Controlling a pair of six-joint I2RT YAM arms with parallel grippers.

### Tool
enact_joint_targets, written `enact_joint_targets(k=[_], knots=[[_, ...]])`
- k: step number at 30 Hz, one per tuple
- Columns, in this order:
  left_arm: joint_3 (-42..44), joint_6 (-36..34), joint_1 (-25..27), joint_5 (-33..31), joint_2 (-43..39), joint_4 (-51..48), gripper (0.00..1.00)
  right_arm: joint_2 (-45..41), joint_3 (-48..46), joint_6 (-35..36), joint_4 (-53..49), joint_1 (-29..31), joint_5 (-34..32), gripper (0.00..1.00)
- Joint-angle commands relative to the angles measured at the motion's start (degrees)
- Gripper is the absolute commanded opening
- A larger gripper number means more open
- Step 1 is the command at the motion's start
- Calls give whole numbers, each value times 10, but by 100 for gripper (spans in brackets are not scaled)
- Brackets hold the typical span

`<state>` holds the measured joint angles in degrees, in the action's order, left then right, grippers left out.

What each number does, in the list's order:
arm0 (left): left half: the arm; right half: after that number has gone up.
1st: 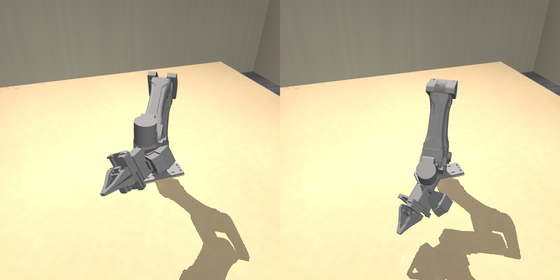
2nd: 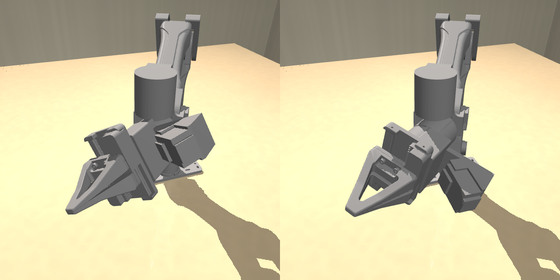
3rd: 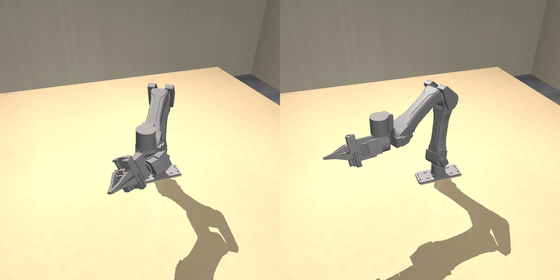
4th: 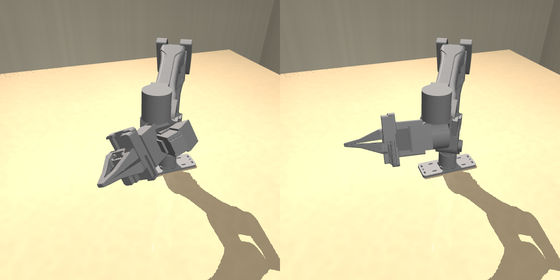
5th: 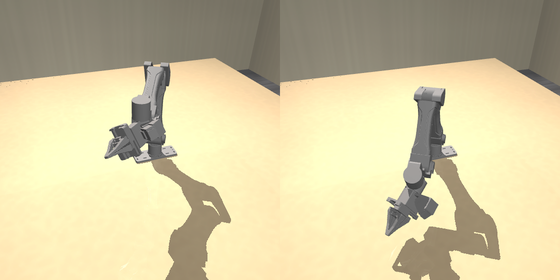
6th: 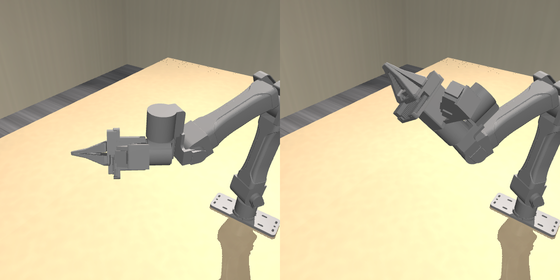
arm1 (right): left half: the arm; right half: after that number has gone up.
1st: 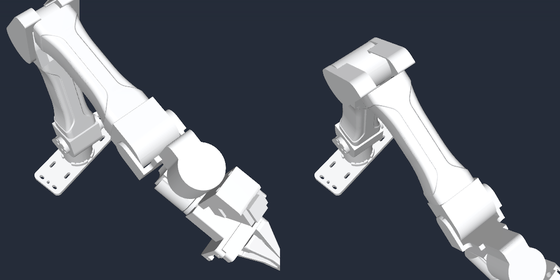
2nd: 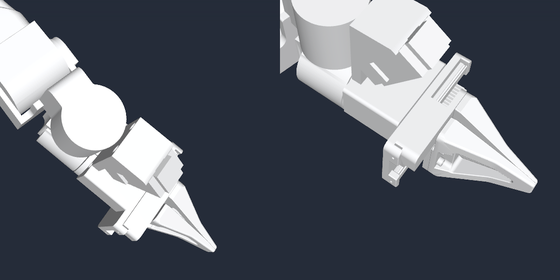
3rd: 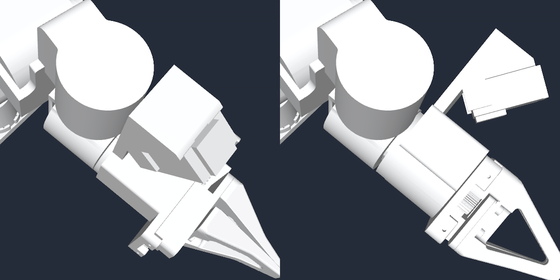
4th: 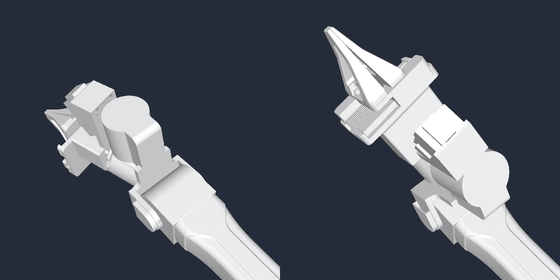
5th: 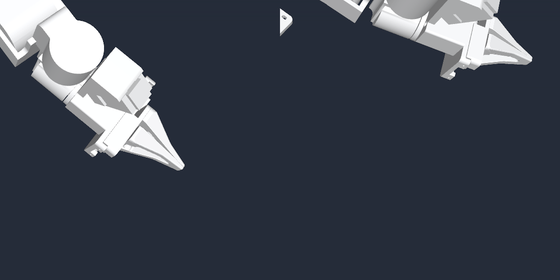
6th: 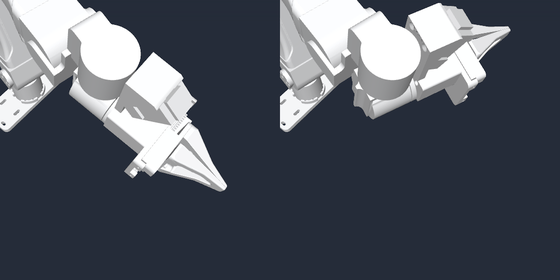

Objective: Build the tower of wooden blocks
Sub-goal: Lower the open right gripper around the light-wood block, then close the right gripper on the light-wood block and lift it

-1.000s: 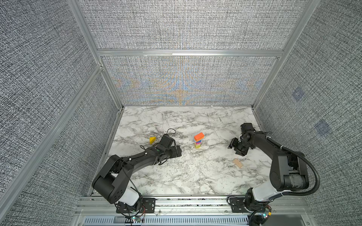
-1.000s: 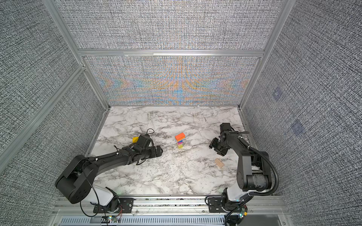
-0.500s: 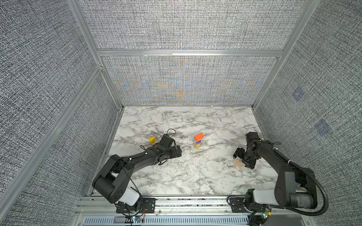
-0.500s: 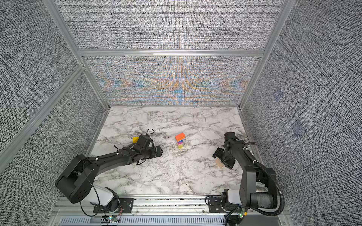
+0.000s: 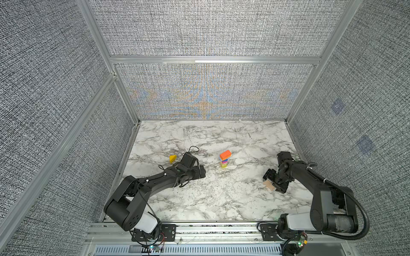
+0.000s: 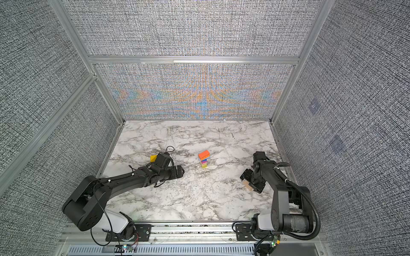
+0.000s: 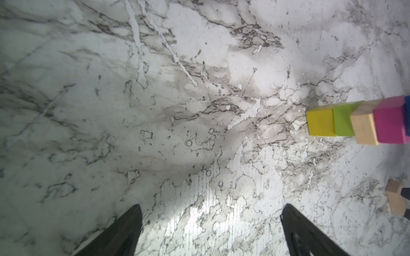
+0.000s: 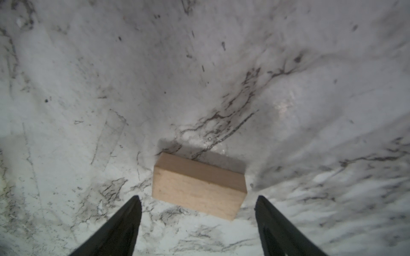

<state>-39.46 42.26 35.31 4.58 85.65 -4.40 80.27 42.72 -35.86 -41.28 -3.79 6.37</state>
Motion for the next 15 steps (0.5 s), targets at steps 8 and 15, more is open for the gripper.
enact_joint_targets(k=[8, 15], knots=[[-4, 0, -1, -3, 7, 4, 99, 15, 1, -9, 12, 0, 5, 76], [-6, -1, -1, -2, 9, 3, 98, 25, 5, -1, 14, 3, 7, 70]])
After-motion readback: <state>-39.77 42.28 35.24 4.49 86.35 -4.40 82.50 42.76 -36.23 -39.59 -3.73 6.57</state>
